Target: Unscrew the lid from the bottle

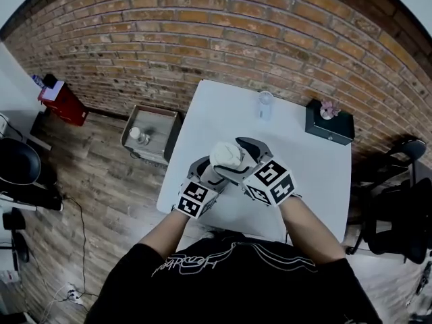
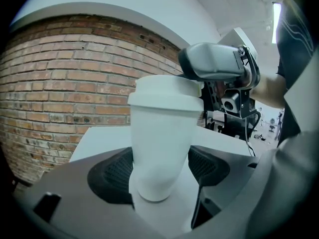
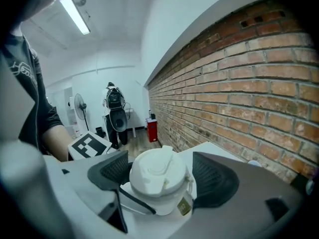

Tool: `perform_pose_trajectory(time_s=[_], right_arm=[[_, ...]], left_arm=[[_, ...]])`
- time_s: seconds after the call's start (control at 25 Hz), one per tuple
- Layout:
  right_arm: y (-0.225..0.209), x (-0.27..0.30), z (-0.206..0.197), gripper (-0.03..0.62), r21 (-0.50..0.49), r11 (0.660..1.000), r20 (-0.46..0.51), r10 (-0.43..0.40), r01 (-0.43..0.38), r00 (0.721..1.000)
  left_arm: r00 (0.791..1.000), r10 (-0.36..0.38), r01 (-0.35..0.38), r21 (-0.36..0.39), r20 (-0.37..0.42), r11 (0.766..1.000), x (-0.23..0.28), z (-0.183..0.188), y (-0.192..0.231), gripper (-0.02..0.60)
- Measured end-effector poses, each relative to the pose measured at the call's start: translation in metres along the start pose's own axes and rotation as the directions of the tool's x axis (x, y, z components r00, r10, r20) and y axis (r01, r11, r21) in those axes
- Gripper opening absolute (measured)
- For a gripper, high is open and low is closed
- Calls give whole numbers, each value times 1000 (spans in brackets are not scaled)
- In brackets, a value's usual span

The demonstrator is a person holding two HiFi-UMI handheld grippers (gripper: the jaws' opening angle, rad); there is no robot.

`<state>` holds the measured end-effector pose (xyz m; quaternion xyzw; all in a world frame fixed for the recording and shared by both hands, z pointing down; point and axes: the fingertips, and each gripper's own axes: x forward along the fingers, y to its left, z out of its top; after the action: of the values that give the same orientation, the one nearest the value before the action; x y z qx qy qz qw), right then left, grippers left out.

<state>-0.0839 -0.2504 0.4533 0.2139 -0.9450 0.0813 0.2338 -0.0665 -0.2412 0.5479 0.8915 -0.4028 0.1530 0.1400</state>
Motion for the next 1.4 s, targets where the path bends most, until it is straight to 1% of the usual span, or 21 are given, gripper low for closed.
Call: perform_pose_trajectory(time_s=[0.16,0.24,0.36,0.44,0.56,0.68,0.84,0.96,1.08,1.24,1.4], right_arm=[[2,2,-5,370,11,999,-3,-44,44,999],[0,2,-7,345,8,998,-7,-63,63,998],[-1,2,-6,346,-6,997,-9,-72,72,997],[0,2,-7,343,-22,998,-14,-62,62,998],[1,2,-8,334,-59,998,-39,-18,16,999],[2,2,-9,334,-96,994,-70,46,-53,996],[4,3,-11,334,-153,974,-121,149,-166,981],[6,3,-12,334,-204,938,-175,247,-281,953],[8,4,-13,334,-253,887,-243,329,-387,912],[11,4,-14,336,-306,808,-326,408,-503,853],[14,4,-15,336,-339,726,-407,461,-598,789]], left_arm=[[1000,-1,1,2,6,1000,0,0,0,359],[1000,-3,3,2,12,1000,1,-1,-1,359],[1000,-2,2,0,21,1000,0,0,-1,359],[1000,-5,5,1,21,1000,0,0,0,359],[1000,-14,13,1,18,1000,1,0,-1,359],[1000,-18,18,5,15,1000,1,0,-2,359],[1000,-28,28,13,3,1000,1,-1,-2,359],[999,-32,32,15,-6,999,1,-1,-2,359],[999,-39,39,17,-14,999,0,-1,-1,359],[999,-45,45,20,-17,999,0,-1,-2,357],[999,-49,49,21,-24,999,-1,-1,-1,357]])
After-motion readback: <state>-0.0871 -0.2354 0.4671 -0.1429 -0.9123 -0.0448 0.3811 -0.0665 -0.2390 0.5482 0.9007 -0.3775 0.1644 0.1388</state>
